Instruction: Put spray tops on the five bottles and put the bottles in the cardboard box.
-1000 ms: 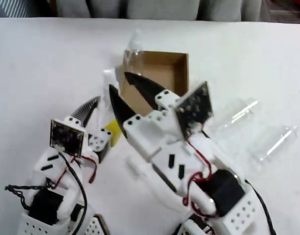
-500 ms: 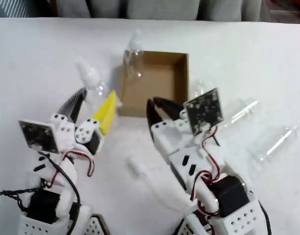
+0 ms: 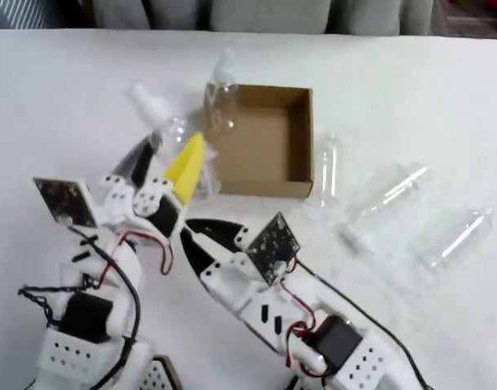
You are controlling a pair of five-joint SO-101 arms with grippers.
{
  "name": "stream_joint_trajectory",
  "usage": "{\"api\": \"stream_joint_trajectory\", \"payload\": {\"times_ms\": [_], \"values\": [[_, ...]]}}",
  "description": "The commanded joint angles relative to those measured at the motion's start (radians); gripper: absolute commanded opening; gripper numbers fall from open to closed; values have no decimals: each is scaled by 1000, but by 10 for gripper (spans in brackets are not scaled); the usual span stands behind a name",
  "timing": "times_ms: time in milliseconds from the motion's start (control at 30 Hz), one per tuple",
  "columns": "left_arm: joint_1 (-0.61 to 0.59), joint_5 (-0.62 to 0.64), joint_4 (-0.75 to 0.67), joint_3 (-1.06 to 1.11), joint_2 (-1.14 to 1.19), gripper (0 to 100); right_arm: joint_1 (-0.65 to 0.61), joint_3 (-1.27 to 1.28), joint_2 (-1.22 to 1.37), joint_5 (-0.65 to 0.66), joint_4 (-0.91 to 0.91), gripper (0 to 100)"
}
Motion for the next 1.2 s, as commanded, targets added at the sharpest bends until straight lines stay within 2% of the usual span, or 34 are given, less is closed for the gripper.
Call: {"api": "stream_joint_trajectory", "payload": {"times_ms": [0, 133, 333, 633, 900, 1167], "values": [[16, 11, 71, -117, 28, 53, 36, 9, -10, 11, -84, 17], [19, -26, 173, -167, -10, 53, 93, 18, -8, 5, -93, 17], [131, -130, 259, -186, -51, 53, 107, 35, -8, 8, -99, 17], [148, -133, 308, -189, -56, 53, 157, 35, -8, 6, -99, 17], [140, -133, 298, -187, -50, 53, 159, 35, -19, 5, -50, 17], [65, -133, 104, -81, -47, 53, 162, 31, -131, 12, 189, 17]]}}
